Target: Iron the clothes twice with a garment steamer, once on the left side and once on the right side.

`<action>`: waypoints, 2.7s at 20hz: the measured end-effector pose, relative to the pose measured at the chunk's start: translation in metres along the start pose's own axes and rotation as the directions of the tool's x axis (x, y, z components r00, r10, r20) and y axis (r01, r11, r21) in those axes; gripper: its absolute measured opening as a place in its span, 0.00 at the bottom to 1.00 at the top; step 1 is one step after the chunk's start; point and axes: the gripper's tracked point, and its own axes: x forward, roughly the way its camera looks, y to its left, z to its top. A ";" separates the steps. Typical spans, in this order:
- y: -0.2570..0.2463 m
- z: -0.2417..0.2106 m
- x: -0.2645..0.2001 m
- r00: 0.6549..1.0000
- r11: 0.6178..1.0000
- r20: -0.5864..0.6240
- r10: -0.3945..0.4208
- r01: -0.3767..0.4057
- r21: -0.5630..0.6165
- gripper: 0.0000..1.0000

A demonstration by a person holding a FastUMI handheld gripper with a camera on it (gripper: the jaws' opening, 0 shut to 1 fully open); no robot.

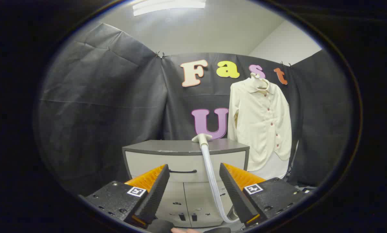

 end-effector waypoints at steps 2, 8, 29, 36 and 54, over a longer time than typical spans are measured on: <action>0.001 -0.001 0.001 1.000 1.000 -0.004 0.002 -0.002 -0.003 0.94; 0.001 -0.003 0.004 1.000 1.000 -0.014 0.021 -0.021 0.002 0.94; -0.001 0.005 0.121 0.999 0.999 -0.045 0.009 -0.011 -0.048 0.95; -0.012 0.015 0.176 0.999 1.000 -0.040 -0.027 0.027 0.003 0.95; -0.033 -0.050 0.301 0.938 0.997 -0.340 -0.070 0.075 0.000 0.93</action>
